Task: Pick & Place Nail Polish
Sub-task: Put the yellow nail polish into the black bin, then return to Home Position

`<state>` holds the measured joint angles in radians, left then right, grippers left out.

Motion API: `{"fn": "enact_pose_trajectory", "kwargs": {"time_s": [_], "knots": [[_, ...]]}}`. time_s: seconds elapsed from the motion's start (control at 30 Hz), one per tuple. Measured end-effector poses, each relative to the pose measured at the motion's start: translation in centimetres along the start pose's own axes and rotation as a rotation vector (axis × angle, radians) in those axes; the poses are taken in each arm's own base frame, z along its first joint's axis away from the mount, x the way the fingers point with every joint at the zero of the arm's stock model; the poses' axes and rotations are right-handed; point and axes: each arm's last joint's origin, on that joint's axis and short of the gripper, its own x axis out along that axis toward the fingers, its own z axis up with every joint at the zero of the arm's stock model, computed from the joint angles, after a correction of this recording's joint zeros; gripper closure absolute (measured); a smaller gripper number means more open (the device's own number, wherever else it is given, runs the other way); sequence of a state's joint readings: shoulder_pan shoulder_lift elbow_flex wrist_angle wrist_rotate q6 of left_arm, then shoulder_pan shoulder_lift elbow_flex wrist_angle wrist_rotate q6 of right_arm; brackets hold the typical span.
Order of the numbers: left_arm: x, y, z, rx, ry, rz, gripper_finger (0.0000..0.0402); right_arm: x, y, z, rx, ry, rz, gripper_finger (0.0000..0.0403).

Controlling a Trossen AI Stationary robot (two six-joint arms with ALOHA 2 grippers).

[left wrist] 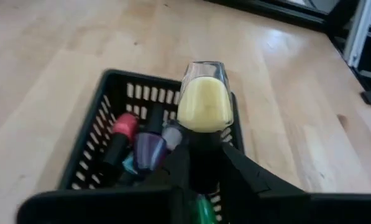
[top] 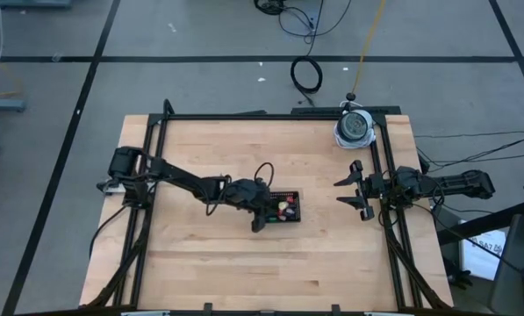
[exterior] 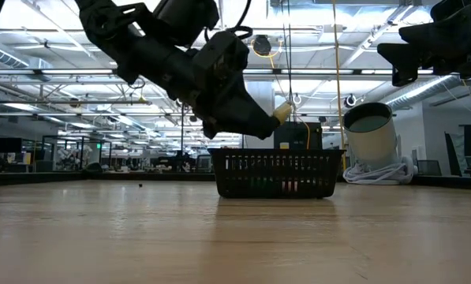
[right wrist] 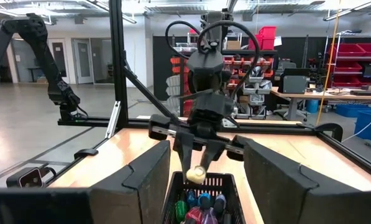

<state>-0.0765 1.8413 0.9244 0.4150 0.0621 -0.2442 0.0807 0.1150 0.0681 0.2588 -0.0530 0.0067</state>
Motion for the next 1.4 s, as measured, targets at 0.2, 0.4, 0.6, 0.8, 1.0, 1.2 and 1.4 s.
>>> {"fn": "enact_pose_trajectory", "kwargs": {"time_s": [0.2,0.4,0.6,0.8,1.0,1.2,1.4], "knots": [[0.0,0.1,0.1,-0.032,-0.009,0.034,0.0261,0.0,0.0,0.0,0.000,0.001,0.000,0.0211],[-0.2,0.1,0.2,-0.056,-0.007,0.037,0.0205,0.0,0.0,0.0,0.000,0.001,0.000,0.0211],[-5.1,0.8,1.7,-0.086,0.194,0.068,0.0182,0.0,0.0,0.0,0.000,0.001,0.000,0.0211],[-12.0,0.3,2.9,-0.124,0.298,0.171,0.0177,0.0,0.0,0.0,0.000,0.001,0.000,0.0211],[-17.3,-2.2,2.0,0.034,0.020,0.273,0.0177,0.0,0.0,0.0,0.000,0.002,0.000,0.0211],[-22.0,-1.9,-2.3,0.048,-0.264,0.266,0.0176,0.0,0.0,0.0,0.000,0.001,0.000,0.0211],[-24.4,-0.5,-5.9,0.019,-0.471,0.195,0.0176,0.0,0.0,0.0,0.000,0.000,0.000,0.0211]]}}
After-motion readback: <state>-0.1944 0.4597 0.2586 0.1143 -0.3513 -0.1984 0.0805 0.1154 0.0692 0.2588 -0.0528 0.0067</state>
